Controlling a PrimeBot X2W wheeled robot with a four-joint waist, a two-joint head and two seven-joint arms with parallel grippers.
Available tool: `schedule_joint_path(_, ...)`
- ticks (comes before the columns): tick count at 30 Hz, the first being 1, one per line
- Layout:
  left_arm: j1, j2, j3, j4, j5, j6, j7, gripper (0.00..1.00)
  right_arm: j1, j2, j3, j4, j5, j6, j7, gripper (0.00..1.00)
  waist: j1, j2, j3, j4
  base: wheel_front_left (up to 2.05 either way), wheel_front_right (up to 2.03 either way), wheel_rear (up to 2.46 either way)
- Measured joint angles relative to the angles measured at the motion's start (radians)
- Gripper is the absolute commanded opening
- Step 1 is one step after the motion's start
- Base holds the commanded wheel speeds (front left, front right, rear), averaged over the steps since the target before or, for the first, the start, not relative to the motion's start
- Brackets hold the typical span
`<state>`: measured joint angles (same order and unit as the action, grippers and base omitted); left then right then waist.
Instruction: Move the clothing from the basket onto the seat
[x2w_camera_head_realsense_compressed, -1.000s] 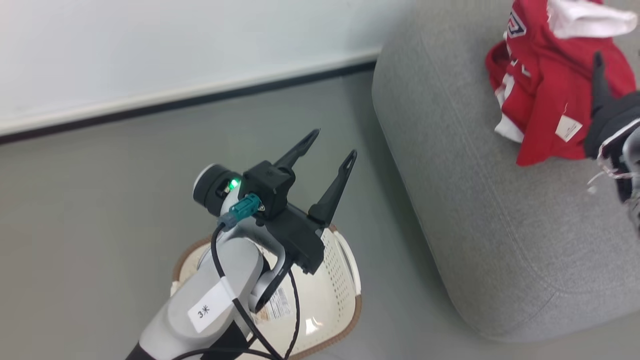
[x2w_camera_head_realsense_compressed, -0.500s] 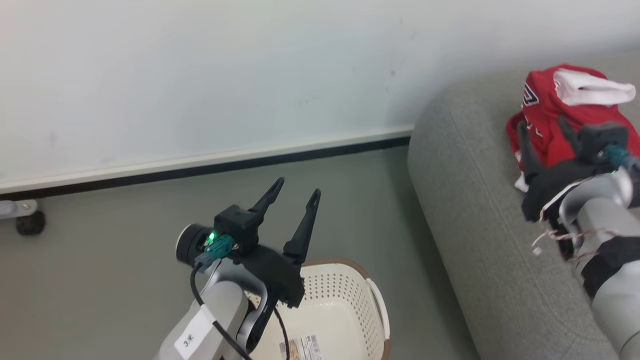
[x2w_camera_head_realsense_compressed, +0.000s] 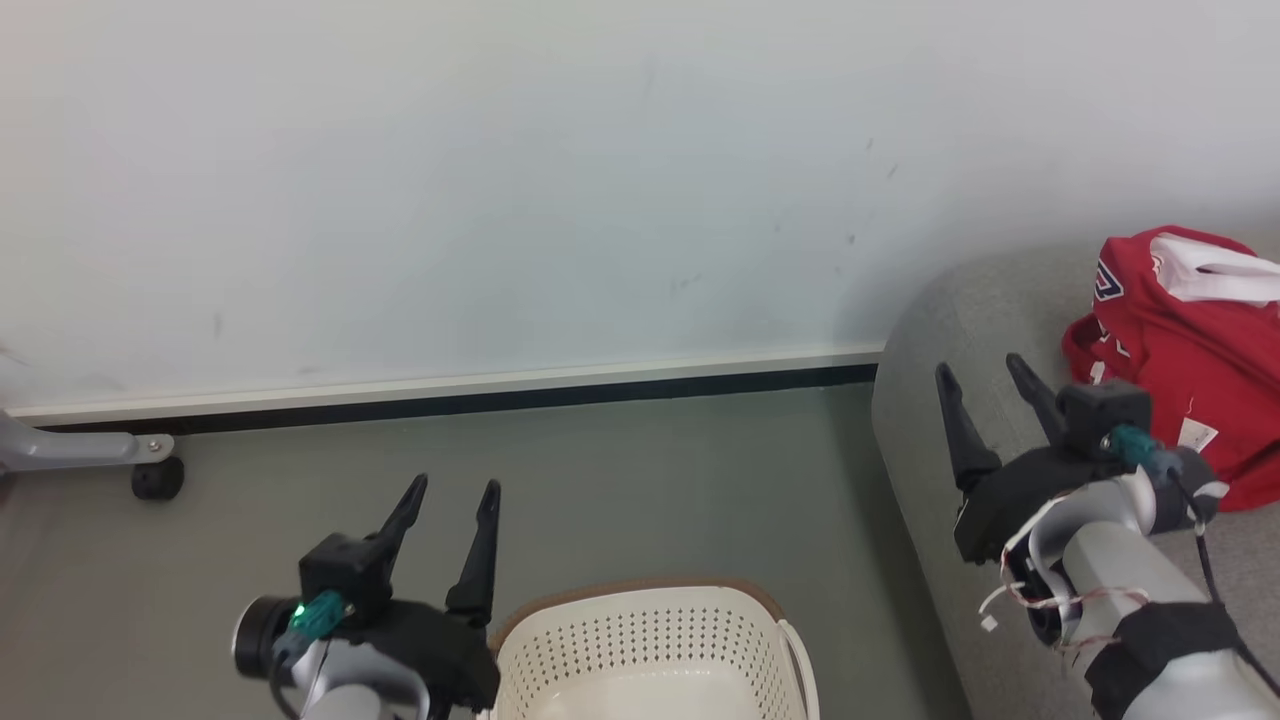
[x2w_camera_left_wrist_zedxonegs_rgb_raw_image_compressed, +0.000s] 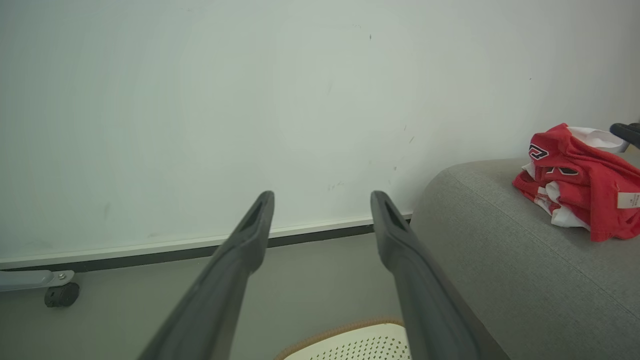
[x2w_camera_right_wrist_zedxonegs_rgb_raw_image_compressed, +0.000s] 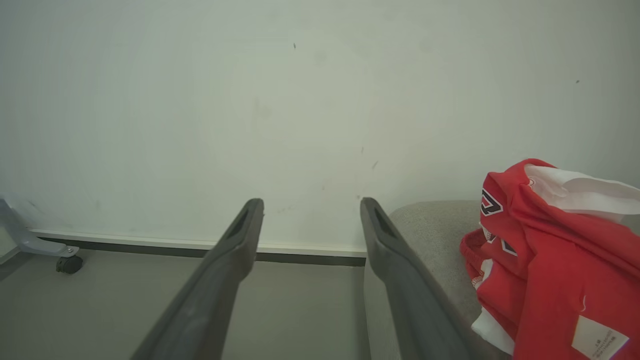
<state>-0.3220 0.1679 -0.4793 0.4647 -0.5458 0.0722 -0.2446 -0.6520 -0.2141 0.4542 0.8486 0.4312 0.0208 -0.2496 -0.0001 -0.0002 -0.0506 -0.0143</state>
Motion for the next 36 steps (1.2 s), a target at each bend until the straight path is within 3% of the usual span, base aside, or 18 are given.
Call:
schedule_joint_path(9, 0.131, 0.048, 0.057, -0.074, 0.001, 0.026, -0.005, 1.0, 0.173, -0.001, 0.003, -0.176, -0.011, -0.048, 0.0, 1.0, 0.0, 0.0002, -0.024, -0.001, 0.0, 0.0, 0.0)
schedule_joint_path(23, 0.296, 0.067, 0.135, -0.209, 0.049, 0.051, -0.005, 1.0, 0.448, 0.0, -0.048, -0.465, -0.01, -0.116, -0.003, 1.0, 0.0001, 0.0002, -0.035, -0.002, 0.0, 0.0, 0.0)
schedule_joint_path(36, 0.416, 0.09, 0.214, -0.293, 0.102, 0.051, -0.005, 1.0, 0.617, 0.015, -0.086, -0.65, -0.011, -0.136, -0.004, 1.0, 0.0001, 0.0002, -0.038, 0.01, 0.0, 0.0, 0.0)
